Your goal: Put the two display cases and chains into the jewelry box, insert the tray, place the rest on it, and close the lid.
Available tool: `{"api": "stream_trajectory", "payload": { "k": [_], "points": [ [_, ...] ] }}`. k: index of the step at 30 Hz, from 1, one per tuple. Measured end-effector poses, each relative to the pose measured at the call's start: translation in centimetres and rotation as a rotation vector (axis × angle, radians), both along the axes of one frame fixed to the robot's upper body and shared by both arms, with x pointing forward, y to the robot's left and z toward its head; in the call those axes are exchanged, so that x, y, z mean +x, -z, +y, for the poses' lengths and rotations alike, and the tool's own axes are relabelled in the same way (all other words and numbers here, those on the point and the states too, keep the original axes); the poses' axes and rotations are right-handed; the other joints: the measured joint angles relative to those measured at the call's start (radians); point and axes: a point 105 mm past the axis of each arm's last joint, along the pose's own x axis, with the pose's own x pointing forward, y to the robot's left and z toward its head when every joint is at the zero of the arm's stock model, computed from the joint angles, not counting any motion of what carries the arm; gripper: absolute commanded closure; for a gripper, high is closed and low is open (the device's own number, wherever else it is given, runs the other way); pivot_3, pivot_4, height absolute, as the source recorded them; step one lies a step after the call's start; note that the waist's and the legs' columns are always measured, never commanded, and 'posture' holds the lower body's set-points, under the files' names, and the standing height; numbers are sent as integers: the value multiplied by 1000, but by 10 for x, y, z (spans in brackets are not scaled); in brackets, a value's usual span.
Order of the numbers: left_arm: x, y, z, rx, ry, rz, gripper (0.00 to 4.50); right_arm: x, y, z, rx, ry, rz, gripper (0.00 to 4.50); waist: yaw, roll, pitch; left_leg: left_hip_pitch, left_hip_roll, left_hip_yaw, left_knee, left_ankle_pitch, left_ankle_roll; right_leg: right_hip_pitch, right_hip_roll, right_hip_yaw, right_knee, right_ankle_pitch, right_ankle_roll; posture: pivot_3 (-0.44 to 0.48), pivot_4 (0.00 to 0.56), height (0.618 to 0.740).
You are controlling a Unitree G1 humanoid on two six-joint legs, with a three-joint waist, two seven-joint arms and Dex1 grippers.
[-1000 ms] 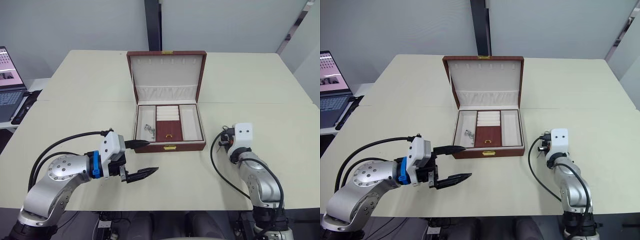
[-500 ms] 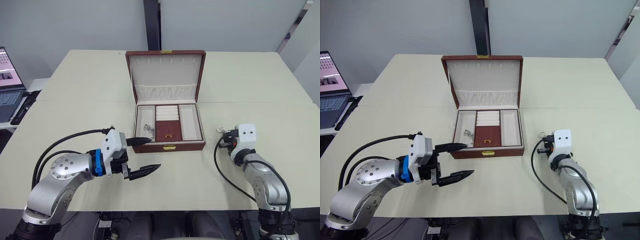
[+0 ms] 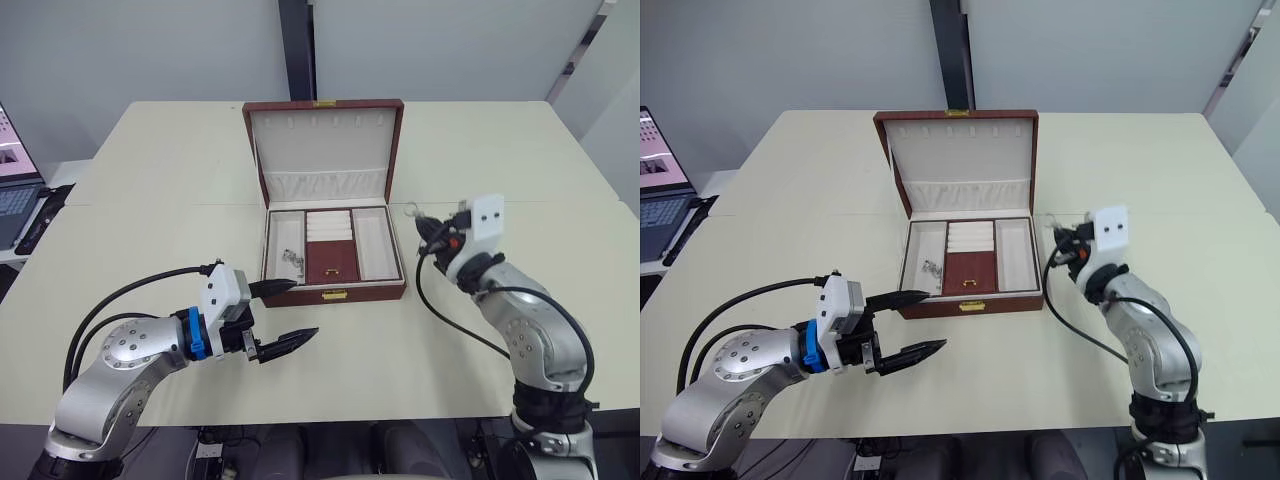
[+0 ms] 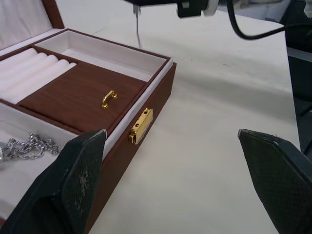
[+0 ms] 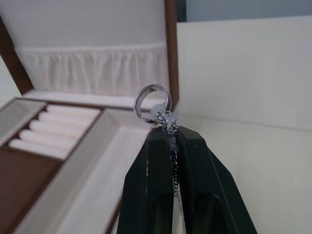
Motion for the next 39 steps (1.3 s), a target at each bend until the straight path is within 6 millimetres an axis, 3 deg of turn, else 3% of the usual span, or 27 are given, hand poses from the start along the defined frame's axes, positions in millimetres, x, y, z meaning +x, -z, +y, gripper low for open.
{"api": "stream_trajectory", "payload": {
  "k": [11, 24, 33, 39],
  "points": [
    [-10, -3, 13, -35, -133, -28, 0, -2, -16, 34, 46, -117, -14, 4490, 2, 0, 0, -1, -1, -1, 0, 0, 0, 0, -1, 0, -1, 0, 0, 0, 150, 740],
    [-14, -14, 14, -55, -184, -66, 0, -2, 7, 40, 37, -162, 66, 4490, 2, 0, 0, -1, -1, 0, 0, 0, 0, 0, -1, 0, -1, 0, 0, 0, 150, 740],
    [-11, -17, 14, -58, -191, -75, 0, -3, 10, 39, 57, -165, 72, 2064, 2, 0, 0, -1, -1, 0, 0, 0, 0, 0, -1, 0, -1, 0, 0, 0, 150, 740],
    [-7, -20, 13, -57, -187, -78, 0, -3, 13, 36, 54, -158, 74, 146, 2, 0, 0, -1, -1, 0, 0, 0, 0, 0, -1, 0, -1, 0, 0, 0, 150, 740]
  ]
}}
